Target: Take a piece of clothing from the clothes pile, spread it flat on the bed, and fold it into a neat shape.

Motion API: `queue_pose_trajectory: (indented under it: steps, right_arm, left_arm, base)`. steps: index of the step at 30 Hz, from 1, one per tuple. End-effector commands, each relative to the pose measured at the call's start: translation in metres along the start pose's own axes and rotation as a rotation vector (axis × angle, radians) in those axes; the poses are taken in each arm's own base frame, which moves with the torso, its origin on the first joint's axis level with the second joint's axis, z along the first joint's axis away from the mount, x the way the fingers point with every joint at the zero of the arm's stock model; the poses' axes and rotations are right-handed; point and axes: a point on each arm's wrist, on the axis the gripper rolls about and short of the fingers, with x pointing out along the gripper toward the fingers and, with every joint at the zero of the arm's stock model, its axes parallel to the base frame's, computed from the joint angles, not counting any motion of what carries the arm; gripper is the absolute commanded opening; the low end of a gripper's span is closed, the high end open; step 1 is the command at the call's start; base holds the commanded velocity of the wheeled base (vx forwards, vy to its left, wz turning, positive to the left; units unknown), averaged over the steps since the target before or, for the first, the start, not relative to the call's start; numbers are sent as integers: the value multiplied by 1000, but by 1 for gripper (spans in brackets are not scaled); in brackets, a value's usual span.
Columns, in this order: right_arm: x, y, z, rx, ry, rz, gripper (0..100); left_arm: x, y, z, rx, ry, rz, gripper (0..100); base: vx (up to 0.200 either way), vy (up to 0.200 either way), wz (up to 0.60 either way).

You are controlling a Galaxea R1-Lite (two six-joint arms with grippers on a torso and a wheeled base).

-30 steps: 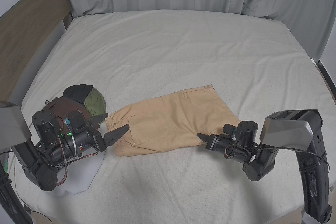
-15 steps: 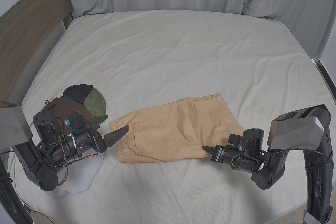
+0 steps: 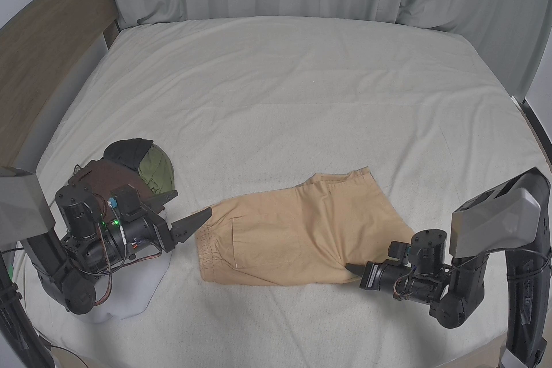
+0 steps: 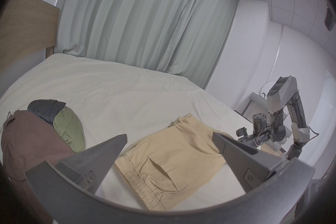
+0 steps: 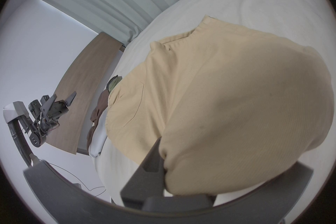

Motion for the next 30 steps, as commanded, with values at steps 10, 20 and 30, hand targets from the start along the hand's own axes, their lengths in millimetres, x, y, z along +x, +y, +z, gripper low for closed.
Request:
queue_pose_trajectory:
  steps: [10,20,30]
  right_arm:
    - [-7,3,-13,-5,46,-26,0]
    - [-7,2,-13,-3,46,-29,100]
    - [-35,15,-22,-9,119,1,100]
  left_arm:
    - [0,0,-2,-3,6,0,100]
    - [1,1,-3,-4,11,1,100]
    - [1,1,-3,-5,10,2,100]
  base:
    - [0,0,0]
    - [0,0,0]
    - [0,0,0]
